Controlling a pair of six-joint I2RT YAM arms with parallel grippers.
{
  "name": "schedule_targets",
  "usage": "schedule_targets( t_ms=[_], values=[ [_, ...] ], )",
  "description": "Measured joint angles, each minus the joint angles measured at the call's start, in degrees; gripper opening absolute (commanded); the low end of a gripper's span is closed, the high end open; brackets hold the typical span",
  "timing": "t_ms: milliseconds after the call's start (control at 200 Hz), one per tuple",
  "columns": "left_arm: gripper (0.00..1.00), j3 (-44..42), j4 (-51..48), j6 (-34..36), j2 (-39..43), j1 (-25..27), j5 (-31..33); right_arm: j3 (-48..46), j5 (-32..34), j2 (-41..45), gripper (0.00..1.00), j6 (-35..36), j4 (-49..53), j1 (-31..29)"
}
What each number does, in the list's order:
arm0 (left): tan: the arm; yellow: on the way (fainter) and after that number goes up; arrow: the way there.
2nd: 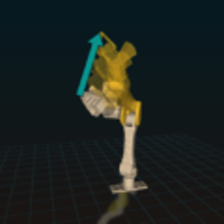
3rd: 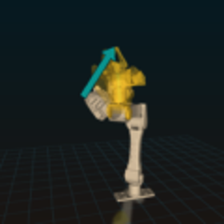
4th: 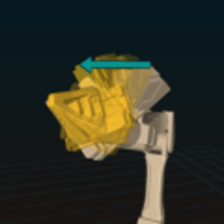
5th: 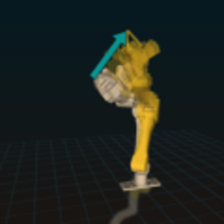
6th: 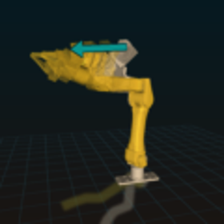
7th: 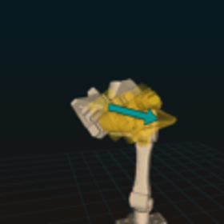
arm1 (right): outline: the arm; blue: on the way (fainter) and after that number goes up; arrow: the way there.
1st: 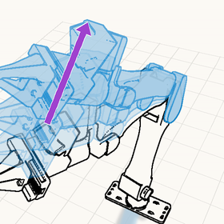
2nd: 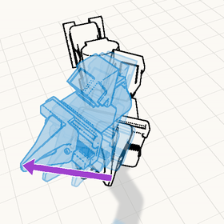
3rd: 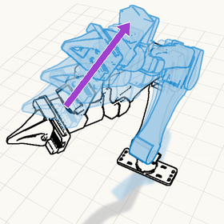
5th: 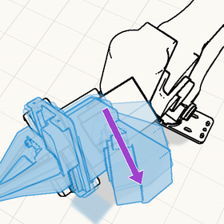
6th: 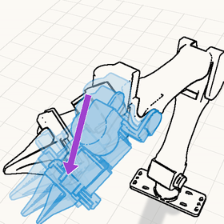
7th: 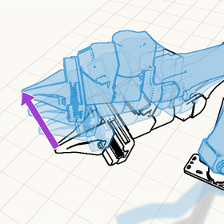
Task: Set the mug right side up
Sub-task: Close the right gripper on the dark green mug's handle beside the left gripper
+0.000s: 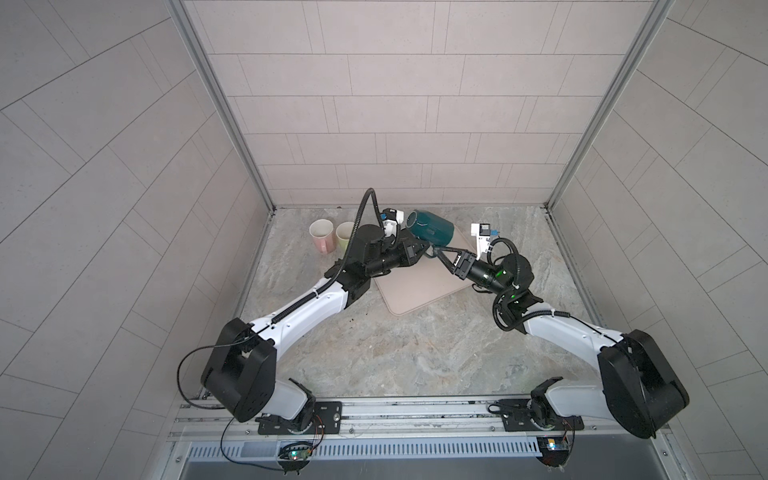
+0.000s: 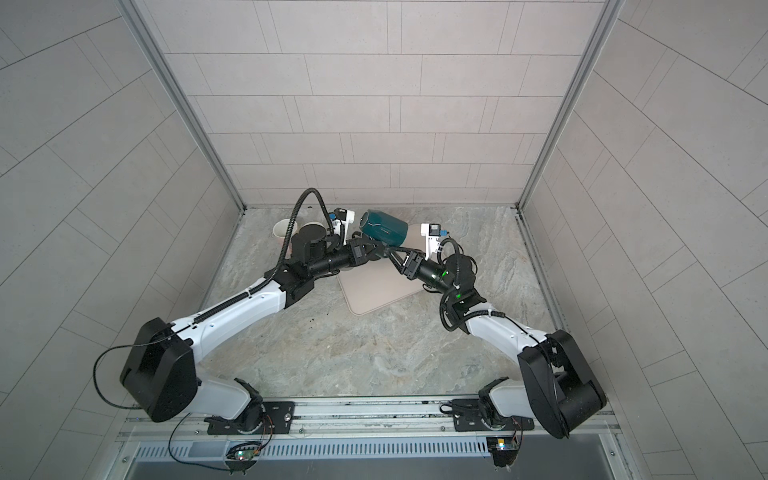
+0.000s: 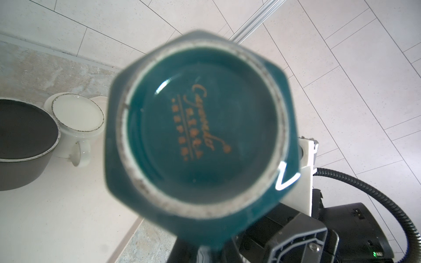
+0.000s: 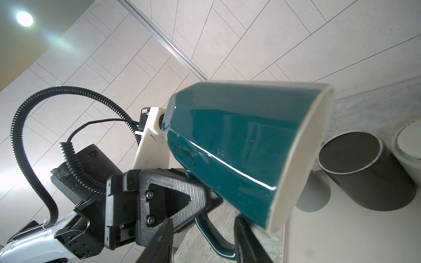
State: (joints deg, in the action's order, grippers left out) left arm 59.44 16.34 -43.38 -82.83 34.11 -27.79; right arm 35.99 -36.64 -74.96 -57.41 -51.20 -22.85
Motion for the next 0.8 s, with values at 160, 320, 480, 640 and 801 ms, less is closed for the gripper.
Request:
schedule_targets(
  t_ms=[160,320,480,640,801],
  values=[
    [0.0,0.0,-0.72,1.03,0.57,-0.28,-0.13,-0.5,-0.02,1.62,0.43,1.33,3.1,0.04],
    [0.0,0.0,0.0,0.17,0.74,-0.35,-1.42,-1.95,-1.11,1.79,0.43,1.27,3.41,0.04],
    [0.0,0.0,2.25,-1.81,0.74,-0.35,-3.28,-2.69,-2.1,1.66,0.43,0.68,1.81,0.04],
    [0.0,0.0,4.44,-3.21,0.61,-0.35,-4.92,-2.67,-3.02,0.42,0.43,0.0,-1.27,0.04],
    [0.0,-0.02,5.05,-4.07,0.42,-0.42,-5.77,-2.27,-4.0,-2.95,0.42,-2.54,-7.67,0.04]
  ],
)
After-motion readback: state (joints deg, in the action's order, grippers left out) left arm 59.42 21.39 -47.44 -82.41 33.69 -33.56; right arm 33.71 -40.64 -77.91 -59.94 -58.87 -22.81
